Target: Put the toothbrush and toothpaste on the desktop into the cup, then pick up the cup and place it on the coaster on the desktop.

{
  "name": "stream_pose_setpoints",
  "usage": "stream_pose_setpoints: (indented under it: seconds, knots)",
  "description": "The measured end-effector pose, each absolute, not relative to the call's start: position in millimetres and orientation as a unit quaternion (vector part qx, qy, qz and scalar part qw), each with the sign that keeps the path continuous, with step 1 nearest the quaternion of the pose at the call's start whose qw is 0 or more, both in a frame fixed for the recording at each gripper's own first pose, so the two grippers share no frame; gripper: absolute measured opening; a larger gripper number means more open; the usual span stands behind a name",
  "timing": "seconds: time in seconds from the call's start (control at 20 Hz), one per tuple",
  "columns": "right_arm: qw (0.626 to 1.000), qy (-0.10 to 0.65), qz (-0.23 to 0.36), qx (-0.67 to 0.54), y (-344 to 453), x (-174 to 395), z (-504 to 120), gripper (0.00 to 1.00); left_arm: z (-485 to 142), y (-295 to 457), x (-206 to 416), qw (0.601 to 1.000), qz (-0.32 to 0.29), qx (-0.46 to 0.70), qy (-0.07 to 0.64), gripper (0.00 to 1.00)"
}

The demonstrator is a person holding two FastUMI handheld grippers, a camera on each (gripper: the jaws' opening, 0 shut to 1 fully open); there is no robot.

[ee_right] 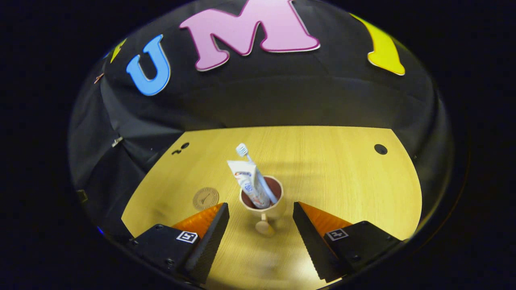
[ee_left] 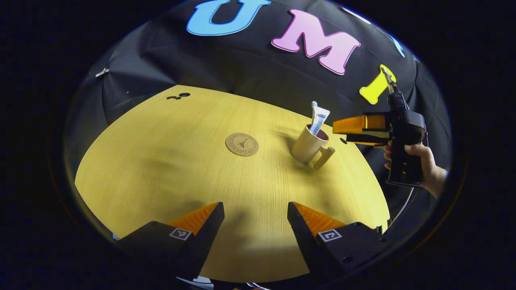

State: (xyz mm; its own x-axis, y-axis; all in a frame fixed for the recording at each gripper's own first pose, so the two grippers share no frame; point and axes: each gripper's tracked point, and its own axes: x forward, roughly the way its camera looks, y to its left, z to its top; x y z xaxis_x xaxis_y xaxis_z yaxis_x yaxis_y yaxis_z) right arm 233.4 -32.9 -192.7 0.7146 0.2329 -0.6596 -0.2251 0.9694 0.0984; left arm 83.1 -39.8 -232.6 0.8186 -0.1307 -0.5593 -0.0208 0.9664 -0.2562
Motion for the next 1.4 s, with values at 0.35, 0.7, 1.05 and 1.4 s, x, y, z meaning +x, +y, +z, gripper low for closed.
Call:
stream_pose_setpoints:
  seconds: [0.35, 0.7, 1.05, 1.4]
  knots:
    - [0.866, 0.488, 0.094, -0.05, -30.6, 221.5, -247.4, 0.98, -240.4, -12.4, 63.6, 0.937, 0.007, -0.151, 0.314, 0.98]
    - [0.821, 0.564, 0.07, -0.052, -31.8, 227.5, -276.2, 0.98, -241.3, 14.0, 53.4, 0.931, 0.035, -0.178, 0.316, 0.98]
    - [0.803, 0.587, 0.067, -0.083, -32.5, 234.8, -297.4, 0.98, -242.2, 7.2, 52.1, 0.918, 0.048, -0.219, 0.329, 0.98]
    - [0.798, 0.597, 0.057, -0.06, -27.0, 246.3, -302.3, 0.74, -246.6, -1.1, 52.7, 0.916, 0.036, -0.209, 0.34, 0.98]
